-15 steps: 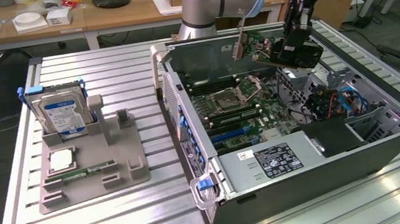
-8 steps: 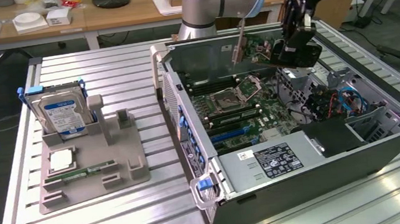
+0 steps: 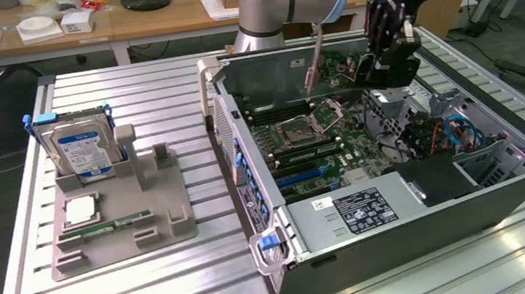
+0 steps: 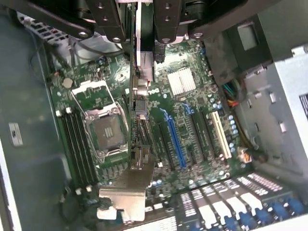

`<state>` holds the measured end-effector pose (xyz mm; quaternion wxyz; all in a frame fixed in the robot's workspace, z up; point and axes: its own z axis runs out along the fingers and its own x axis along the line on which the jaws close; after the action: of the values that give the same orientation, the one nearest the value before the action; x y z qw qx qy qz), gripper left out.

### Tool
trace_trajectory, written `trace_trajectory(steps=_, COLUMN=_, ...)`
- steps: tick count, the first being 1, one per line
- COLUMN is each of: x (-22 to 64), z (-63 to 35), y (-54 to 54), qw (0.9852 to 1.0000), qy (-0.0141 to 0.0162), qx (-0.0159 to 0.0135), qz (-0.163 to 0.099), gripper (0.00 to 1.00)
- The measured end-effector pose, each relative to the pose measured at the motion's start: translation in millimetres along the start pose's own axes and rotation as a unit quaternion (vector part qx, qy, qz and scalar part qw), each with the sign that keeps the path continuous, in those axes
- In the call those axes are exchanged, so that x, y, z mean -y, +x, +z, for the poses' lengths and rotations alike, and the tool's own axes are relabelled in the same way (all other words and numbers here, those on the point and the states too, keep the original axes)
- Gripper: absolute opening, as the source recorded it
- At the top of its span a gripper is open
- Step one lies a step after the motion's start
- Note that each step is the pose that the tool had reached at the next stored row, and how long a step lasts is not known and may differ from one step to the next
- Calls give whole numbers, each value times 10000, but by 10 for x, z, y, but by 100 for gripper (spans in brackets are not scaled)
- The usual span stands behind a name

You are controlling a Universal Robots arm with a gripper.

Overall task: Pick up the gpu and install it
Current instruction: 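Insert the gpu into the slot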

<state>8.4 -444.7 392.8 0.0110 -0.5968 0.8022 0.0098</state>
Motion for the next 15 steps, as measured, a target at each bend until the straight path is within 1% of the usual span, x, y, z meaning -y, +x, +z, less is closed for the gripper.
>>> trace_trajectory(steps=2, x=1, z=8, y=0, qw=9999, qy=5, qx=3, qz=-170, gripper=27)
trace_trajectory(steps=7, x=1, z=28, y=1, qw=9987, qy=41, qx=15, qz=-517, gripper=27)
trace_trajectory(steps=11, x=1, z=40, y=2, qw=9967, qy=78, qx=27, qz=-801, gripper=27)
trace_trajectory(steps=15, x=1, z=55, y=5, qw=9942, qy=97, qx=36, qz=-1071, gripper=27)
